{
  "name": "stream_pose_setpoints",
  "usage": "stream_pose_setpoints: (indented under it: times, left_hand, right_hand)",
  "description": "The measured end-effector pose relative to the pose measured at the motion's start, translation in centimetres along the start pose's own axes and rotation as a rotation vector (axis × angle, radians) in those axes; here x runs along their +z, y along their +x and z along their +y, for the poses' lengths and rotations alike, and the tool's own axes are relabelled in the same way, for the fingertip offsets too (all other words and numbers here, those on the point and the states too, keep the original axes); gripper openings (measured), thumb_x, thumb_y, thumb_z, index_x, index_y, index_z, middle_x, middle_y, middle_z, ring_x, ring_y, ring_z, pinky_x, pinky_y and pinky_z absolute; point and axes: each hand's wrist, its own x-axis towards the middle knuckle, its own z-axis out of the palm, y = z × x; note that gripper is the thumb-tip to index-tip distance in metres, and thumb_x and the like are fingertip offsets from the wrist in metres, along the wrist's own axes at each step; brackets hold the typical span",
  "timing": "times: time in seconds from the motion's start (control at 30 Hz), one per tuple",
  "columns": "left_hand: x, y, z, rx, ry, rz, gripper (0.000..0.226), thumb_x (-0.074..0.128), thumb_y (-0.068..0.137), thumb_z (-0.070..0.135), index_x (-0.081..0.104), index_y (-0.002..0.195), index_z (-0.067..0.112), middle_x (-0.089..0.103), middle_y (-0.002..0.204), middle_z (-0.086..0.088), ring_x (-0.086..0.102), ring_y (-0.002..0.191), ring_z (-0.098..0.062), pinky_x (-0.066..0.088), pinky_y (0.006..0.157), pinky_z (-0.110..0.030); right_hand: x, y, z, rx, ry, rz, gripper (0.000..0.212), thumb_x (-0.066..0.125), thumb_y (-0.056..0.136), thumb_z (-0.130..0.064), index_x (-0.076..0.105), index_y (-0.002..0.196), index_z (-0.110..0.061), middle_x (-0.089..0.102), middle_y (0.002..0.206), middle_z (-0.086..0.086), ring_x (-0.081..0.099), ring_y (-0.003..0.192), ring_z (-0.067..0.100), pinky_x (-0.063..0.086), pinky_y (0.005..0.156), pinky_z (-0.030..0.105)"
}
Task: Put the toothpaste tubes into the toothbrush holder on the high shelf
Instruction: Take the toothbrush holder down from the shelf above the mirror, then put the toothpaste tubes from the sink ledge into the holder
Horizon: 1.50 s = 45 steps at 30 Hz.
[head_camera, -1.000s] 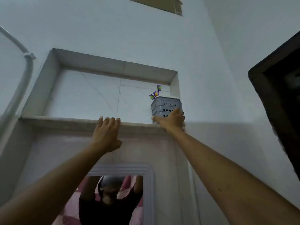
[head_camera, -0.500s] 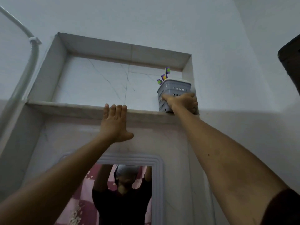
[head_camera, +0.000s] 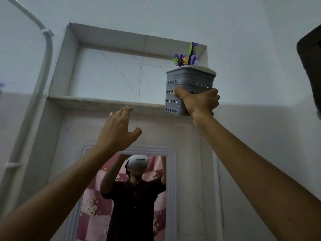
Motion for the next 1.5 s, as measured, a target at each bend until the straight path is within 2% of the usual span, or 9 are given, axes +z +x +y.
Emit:
stream_pose_setpoints:
  times: [0.27,0.53,0.67,0.87,1.0,1.1,1.2,1.33,1.5]
  left_hand:
    - [-1.5,-11.0,0.0,-0.008,-0.009,-0.059,0.064,0.060,0.083,0.040,0.041,0.136,0.011,0.048,0.142,-0.014,0.043,0.131,-0.033,0.027,0.114,-0.050]
    - [2.7,-26.4,-4.0,-0.114,-0.033,-0.312,0.062,0.047,0.082,0.043,0.040,0.137,0.015,0.048,0.141,-0.010,0.043,0.131,-0.029,0.029,0.113,-0.048]
    - [3.1,-35.0,-4.5,-0.216,-0.135,-0.403,0.064,0.054,0.079,0.034,0.043,0.136,0.008,0.050,0.141,-0.015,0.044,0.130,-0.032,0.029,0.113,-0.050]
    - [4.2,-47.0,-6.9,-0.373,-0.151,-0.591,0.065,0.045,0.076,0.040,0.048,0.130,0.004,0.055,0.133,-0.018,0.050,0.124,-0.035,0.023,0.114,-0.051]
    - [4.7,-53.2,-7.5,-0.477,-0.127,-0.709,0.059,0.055,0.079,0.031,0.046,0.132,0.008,0.054,0.133,-0.014,0.048,0.124,-0.033,0.020,0.115,-0.043]
    - [5.6,-56.1,-7.6,-0.549,-0.108,-0.752,0.056,0.055,0.079,0.031,0.046,0.130,0.009,0.057,0.128,-0.014,0.049,0.120,-0.033,0.032,0.110,-0.049]
    - [6.9,-58.3,-7.7,-0.591,-0.080,-0.800,0.056,0.054,0.080,0.032,0.046,0.131,0.010,0.057,0.128,-0.015,0.049,0.121,-0.034,0.028,0.111,-0.045]
    - [8.1,-60.3,-7.7,-0.642,-0.054,-0.840,0.054,0.062,0.084,0.028,0.046,0.133,0.010,0.054,0.134,-0.016,0.048,0.124,-0.034,0.031,0.109,-0.046]
    - [8.2,-63.5,-8.6,-0.714,-0.002,-0.929,0.057,0.067,0.079,0.025,0.047,0.131,0.011,0.057,0.130,-0.017,0.051,0.117,-0.033,0.041,0.099,-0.045]
  right_hand:
    - [-3.2,-13.4,7.4,0.092,0.075,-0.128,0.127,0.087,0.030,-0.062,0.050,0.141,-0.012,0.056,0.134,0.004,0.060,0.126,0.029,0.060,0.098,0.056]
    - [-5.5,-30.8,17.1,0.265,0.027,-0.145,0.119,0.090,0.033,-0.052,0.054,0.137,-0.009,0.061,0.135,0.008,0.065,0.121,0.031,0.063,0.096,0.047]
    - [-7.0,-38.5,20.3,0.324,0.015,-0.137,0.111,0.086,0.034,-0.049,0.051,0.130,-0.008,0.059,0.132,0.011,0.066,0.115,0.021,0.061,0.092,0.028]
    - [-10.3,-47.5,26.7,0.406,-0.064,-0.129,0.091,0.103,0.047,0.006,0.050,0.117,-0.020,0.055,0.114,-0.009,0.058,0.094,-0.026,0.045,0.080,-0.004]
    - [-12.6,-52.4,30.6,0.473,-0.107,-0.138,0.114,0.095,0.043,-0.029,0.043,0.137,0.009,0.051,0.131,0.008,0.055,0.111,-0.002,0.048,0.094,0.002]
    - [-13.8,-55.2,33.0,0.528,-0.128,-0.153,0.100,0.094,0.043,-0.017,0.048,0.131,-0.002,0.053,0.125,0.002,0.059,0.106,-0.015,0.050,0.094,0.004]
    - [-14.9,-57.6,35.4,0.574,-0.138,-0.171,0.113,0.094,0.043,-0.028,0.041,0.133,0.015,0.049,0.130,0.014,0.058,0.107,-0.013,0.045,0.095,-0.001]
    - [-16.5,-60.4,38.2,0.622,-0.130,-0.250,0.112,0.099,0.044,0.021,0.035,0.135,0.022,0.044,0.133,0.018,0.052,0.113,-0.029,0.045,0.093,-0.001]
    - [-18.0,-63.5,41.2,0.737,-0.134,-0.291,0.115,0.100,0.047,0.021,0.033,0.139,0.011,0.049,0.137,0.011,0.059,0.121,-0.015,0.052,0.097,0.011]
